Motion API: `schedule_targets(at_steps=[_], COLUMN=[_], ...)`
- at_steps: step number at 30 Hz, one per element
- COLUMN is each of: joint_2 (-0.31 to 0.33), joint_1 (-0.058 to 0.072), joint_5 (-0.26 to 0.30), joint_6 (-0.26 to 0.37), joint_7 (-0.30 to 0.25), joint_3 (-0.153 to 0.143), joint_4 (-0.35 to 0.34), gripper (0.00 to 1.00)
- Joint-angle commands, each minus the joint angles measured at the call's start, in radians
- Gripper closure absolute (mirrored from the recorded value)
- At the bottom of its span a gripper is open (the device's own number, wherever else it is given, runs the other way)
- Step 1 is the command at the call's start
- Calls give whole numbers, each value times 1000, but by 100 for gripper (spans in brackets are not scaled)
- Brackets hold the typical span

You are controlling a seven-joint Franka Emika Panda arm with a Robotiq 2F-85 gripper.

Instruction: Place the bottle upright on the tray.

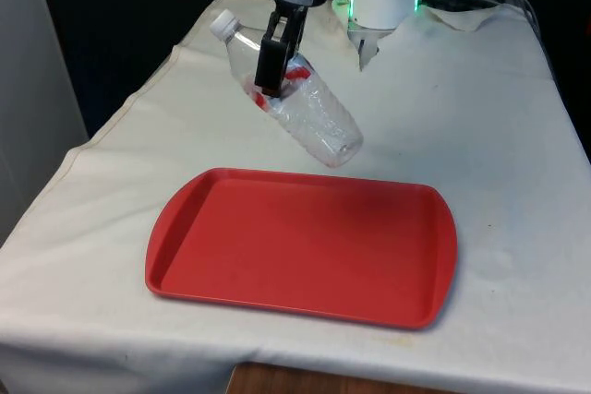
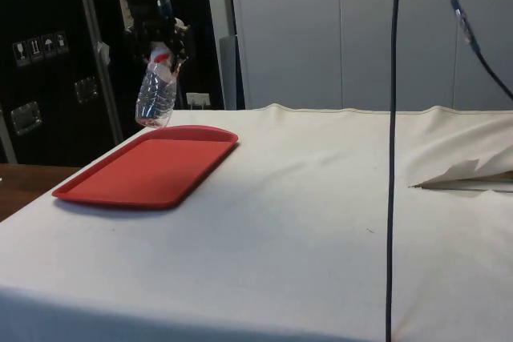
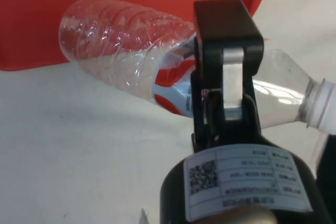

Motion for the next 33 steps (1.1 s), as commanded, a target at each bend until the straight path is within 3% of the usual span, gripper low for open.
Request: schedule_targets(at_steps=[1,2,7,9,10,11,18,19,20,26,27,28,33], joint_2=[8,16,29,33,26,36,49,41,51,70,65,74,94], joint_1=[0,6,7,7,1,8,13,7,14,22,17,24,32], joint_5=[-12,-23,-61,-77,-66,-95,-162,-155,-170,-228,-226,-235,-277], joint_6=[-10,-18,-31,-37,-32,-42,-56,-49,-58,-79,-73,-83,-107], joint_7=[3,17,29,35,22,42,71,59,75,110,102,115,139], joint_3=[0,-7,-7,-7,0,-7,-5,1,-5,5,10,7,12], joint_4=[13,22,38,42,35,46,53,45,55,75,67,79,105], gripper=[86,86,86,86,86,86,86,86,86,86,86,86,86])
